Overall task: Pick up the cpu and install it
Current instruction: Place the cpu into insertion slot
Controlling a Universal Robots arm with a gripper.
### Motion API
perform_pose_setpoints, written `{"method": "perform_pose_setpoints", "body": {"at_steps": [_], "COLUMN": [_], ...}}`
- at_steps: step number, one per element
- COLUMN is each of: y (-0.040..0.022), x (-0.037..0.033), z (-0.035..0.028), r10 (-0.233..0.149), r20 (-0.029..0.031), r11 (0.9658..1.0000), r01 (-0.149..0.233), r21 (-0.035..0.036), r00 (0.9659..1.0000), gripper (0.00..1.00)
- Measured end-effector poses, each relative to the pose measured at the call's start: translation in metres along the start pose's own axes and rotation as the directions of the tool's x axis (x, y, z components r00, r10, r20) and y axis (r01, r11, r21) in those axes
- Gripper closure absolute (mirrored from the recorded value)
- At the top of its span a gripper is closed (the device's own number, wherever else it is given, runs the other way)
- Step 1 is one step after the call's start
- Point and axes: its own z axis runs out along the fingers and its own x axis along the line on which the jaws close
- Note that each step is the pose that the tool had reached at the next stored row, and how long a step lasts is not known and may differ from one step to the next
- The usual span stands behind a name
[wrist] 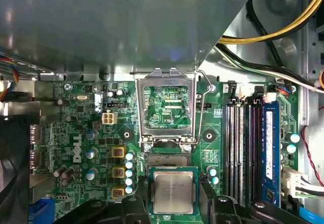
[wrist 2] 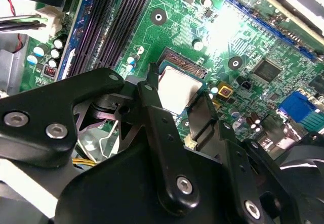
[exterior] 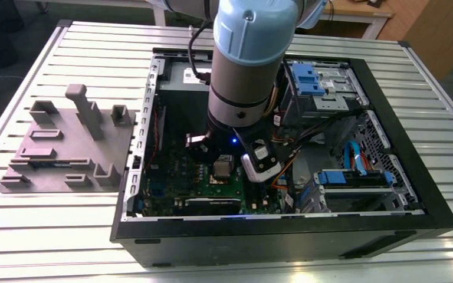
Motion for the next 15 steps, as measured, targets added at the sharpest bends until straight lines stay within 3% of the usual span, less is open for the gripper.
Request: {"method": "perform_pose_setpoints", "body": {"at_steps": [15], "y": [-0.0004], "x": [0.0022], "z": [0.0079], "r10": [-0.01], "r20": [-0.0002], "r11": [0.9999], "r01": [0.01], "r21": [0.0], "r00": [0.9999], "gripper": [0.53]}}
